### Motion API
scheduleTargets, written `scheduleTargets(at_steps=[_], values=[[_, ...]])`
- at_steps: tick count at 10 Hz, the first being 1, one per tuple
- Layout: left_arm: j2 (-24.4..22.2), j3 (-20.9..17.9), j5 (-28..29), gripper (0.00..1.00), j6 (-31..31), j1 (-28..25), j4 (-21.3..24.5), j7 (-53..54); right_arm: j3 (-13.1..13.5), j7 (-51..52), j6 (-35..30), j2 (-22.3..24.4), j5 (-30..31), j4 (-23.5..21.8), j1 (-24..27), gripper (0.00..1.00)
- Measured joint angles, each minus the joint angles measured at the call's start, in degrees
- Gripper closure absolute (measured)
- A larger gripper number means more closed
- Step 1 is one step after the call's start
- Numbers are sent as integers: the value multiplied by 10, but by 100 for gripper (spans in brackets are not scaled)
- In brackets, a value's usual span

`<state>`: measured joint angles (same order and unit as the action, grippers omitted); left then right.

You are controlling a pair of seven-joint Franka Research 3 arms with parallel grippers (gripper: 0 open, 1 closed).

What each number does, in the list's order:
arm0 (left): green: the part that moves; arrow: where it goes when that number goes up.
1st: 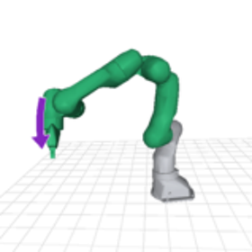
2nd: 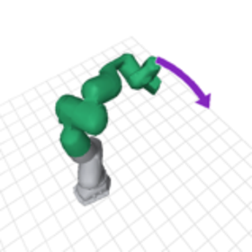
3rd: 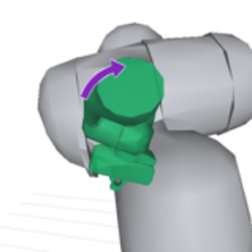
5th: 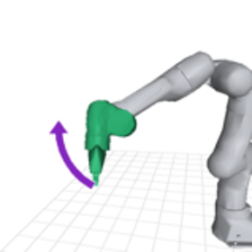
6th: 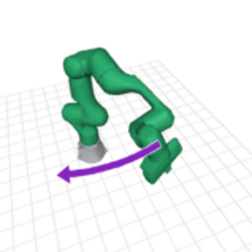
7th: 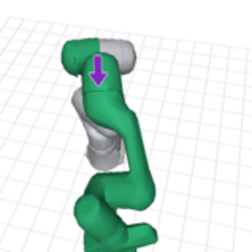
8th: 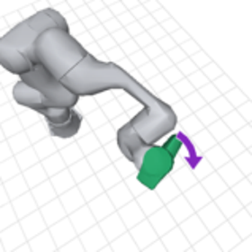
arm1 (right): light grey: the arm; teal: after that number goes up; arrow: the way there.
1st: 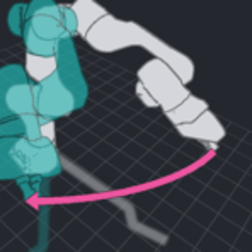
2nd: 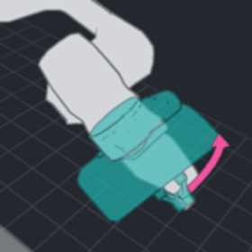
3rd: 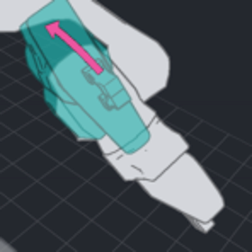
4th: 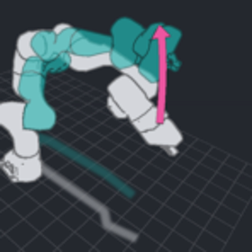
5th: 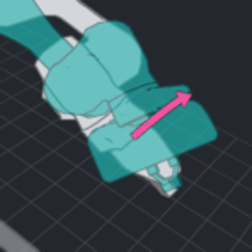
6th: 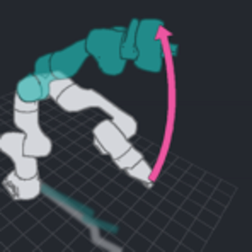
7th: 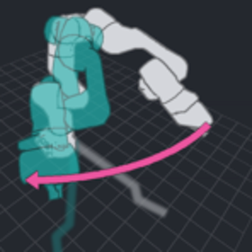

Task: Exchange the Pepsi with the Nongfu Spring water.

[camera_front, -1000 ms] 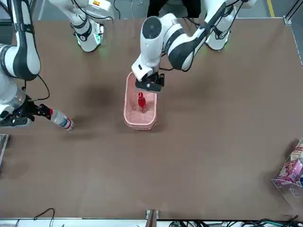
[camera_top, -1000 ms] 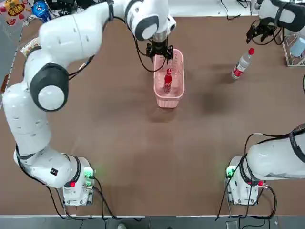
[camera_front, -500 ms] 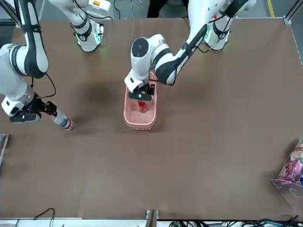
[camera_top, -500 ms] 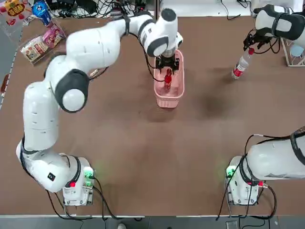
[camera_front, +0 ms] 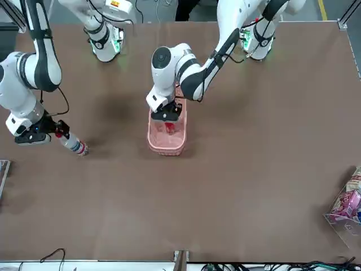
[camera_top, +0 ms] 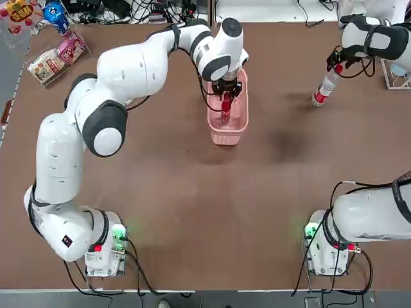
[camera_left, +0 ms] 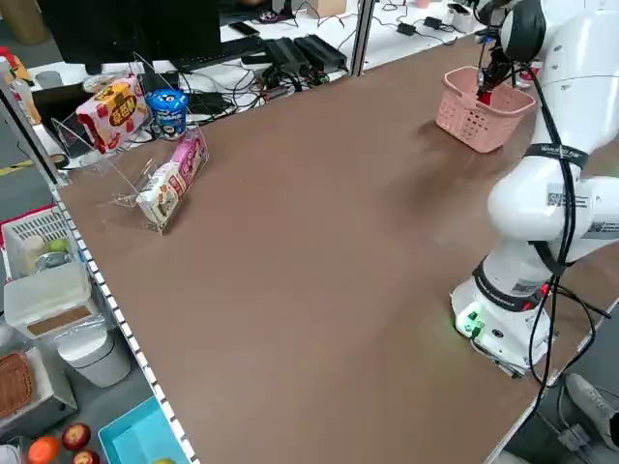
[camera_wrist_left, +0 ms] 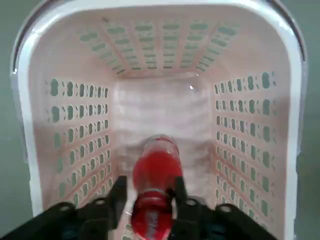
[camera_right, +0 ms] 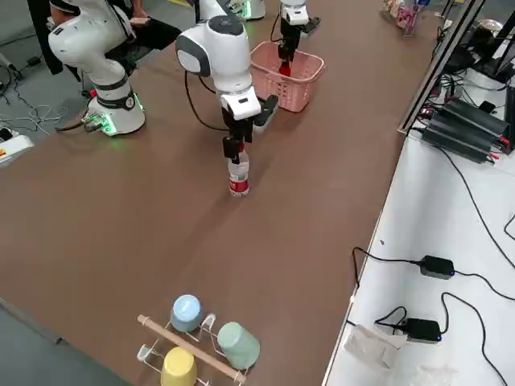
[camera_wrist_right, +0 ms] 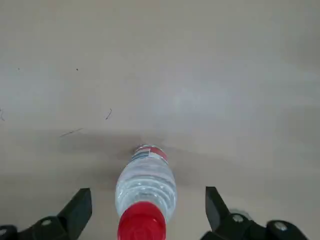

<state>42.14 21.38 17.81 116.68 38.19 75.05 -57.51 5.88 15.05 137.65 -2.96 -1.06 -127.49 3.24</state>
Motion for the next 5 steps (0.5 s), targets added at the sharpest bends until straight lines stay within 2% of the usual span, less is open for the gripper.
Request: scheduleTargets(at_steps=[3,5], values=[[0,0,0,66,0,1,0,0,0,2,16,-3,0,-10,-1,3],[0,0,0,68,0,1,-1,0,0,3,34,-6,1,-23,-2,7]])
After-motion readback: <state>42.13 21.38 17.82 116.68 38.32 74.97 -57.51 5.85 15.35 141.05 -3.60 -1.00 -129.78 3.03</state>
